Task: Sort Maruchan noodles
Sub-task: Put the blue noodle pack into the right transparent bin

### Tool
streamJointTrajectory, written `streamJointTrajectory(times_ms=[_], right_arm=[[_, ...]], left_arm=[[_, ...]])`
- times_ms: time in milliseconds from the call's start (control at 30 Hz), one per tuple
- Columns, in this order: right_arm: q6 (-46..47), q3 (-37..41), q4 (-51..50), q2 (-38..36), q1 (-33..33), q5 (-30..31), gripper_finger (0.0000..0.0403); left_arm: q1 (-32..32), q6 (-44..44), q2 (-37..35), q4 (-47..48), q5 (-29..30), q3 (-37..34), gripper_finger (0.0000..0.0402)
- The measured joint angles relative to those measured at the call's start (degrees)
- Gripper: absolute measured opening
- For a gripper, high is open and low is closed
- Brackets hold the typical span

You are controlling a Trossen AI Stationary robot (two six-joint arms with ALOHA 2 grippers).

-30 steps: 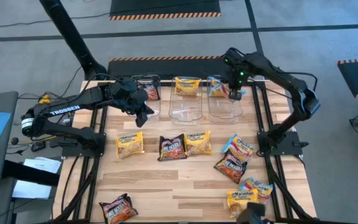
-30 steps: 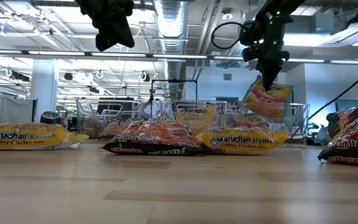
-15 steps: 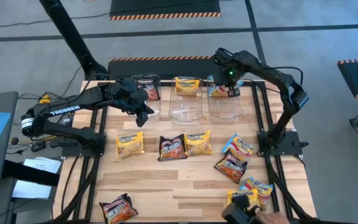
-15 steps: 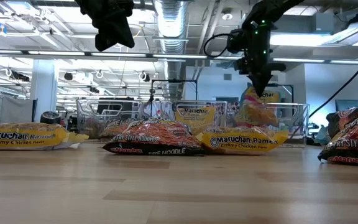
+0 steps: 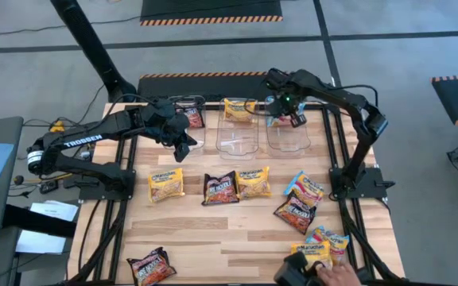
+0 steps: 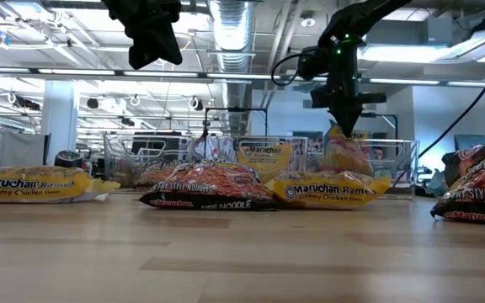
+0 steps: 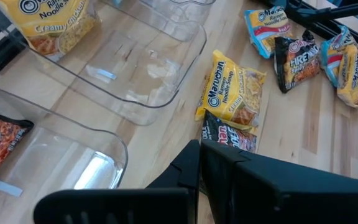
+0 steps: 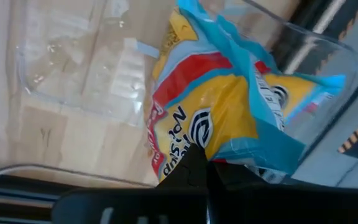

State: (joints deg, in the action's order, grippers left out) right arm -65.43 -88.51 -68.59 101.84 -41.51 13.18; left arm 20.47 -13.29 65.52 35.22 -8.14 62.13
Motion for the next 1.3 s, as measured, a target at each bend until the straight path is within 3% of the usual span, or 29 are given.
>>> streamJointTrajectory(times_ms=[800,1100,1300], right_arm=[[1.51,-0.02,3.36,3.58,-3.18,0.45,0.0005],[2.25,-0.04,3.44,3.92,-2.67,-2.81,0.0006],[4.47,0.23,2.78,6.47,-1.93,-0.42,0.0006]], left_arm=[[0.00,0.08,0.00,0.00,-0.07,0.00,0.0000],[0.00,0.56,0.00,0.02,-0.07,0.00,0.0000],[-0.04,0.28,0.00,0.08,-0.72,0.00,0.0000]])
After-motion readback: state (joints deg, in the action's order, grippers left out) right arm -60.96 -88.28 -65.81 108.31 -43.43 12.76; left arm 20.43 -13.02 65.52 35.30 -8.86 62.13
